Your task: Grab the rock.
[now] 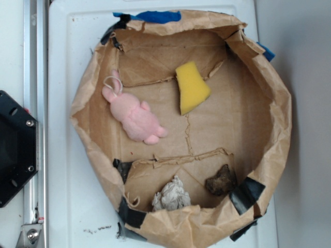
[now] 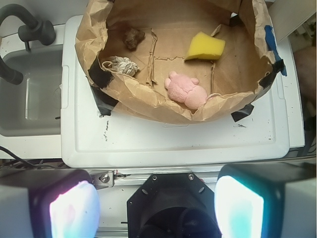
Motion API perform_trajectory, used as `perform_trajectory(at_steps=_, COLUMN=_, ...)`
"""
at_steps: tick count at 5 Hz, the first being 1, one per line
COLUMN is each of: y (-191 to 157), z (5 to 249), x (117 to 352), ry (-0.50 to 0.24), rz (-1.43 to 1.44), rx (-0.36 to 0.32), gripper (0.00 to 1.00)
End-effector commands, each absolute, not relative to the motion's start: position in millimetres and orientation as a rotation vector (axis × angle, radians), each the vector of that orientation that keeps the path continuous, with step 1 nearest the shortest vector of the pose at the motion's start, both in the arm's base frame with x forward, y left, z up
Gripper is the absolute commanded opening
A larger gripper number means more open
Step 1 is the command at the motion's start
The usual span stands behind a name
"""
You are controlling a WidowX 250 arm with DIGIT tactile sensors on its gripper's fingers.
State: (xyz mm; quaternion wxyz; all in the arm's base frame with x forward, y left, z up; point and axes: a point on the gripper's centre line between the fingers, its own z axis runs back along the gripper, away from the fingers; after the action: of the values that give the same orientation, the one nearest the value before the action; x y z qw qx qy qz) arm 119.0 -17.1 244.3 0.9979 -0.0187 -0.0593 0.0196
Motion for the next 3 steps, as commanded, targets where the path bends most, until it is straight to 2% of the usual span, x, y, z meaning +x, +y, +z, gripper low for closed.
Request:
perform_trajectory(at_steps=1, y=-17, z=244, x=119, ry=-0.119, rz=0.039, rx=-0.037, gripper=1.00)
perform_trajectory(at_steps=2, y=-20, z=242, x=169, ry=-0.161, rz=0.103, rx=-0.034, gripper=1.00)
perform_trajectory(at_steps=3, y=-8, z=228, x=205, ry=-0.172, rz=0.194, rx=-0.021, gripper=1.00)
